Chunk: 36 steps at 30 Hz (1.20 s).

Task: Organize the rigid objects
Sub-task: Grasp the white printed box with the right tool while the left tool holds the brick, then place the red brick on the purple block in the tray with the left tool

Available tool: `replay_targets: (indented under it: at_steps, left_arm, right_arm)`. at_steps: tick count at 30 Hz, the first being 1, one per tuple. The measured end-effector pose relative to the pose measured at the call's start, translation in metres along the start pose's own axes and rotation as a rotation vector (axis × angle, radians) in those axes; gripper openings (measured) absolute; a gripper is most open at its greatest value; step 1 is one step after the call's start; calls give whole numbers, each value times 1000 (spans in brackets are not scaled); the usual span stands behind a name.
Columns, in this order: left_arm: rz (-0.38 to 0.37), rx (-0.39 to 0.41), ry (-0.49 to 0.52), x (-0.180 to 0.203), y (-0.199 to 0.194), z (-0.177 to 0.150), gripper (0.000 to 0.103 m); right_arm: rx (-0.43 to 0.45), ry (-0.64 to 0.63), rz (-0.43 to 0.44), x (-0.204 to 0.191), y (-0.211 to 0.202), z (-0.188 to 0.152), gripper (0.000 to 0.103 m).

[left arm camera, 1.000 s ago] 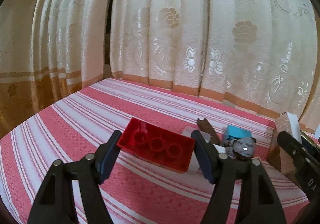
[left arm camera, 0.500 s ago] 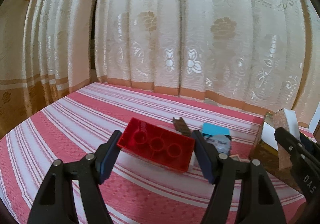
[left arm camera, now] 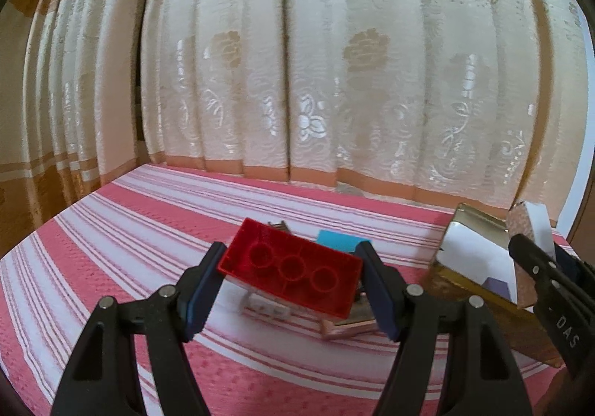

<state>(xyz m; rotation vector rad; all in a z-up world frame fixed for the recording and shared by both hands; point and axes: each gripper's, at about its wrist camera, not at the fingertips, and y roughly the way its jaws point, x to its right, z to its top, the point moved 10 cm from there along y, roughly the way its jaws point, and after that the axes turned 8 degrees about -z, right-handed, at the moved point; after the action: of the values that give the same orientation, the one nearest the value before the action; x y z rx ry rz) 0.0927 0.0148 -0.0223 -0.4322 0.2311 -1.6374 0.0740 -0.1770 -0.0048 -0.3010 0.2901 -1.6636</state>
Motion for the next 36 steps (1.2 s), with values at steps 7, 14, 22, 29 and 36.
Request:
replay_targets:
  at_steps: [7, 14, 22, 29, 36]
  left_arm:
    - [-36, 1, 19, 27, 2, 4, 71]
    - [-71, 6, 51, 58, 4, 7, 71]
    - [-116, 11, 83, 93, 8, 11, 71]
    - [-169, 12, 121, 133, 14, 12, 71]
    - [-232, -17, 150, 178, 26, 6, 71]
  right_arm:
    - [5, 19, -51, 36, -1, 1, 44]
    - [2, 48, -99, 71, 3, 3, 44]
    - [4, 57, -160, 111, 5, 2, 44]
    - [-17, 69, -213, 144, 11, -2, 44]
    - [-33, 81, -262, 173, 14, -5, 44]
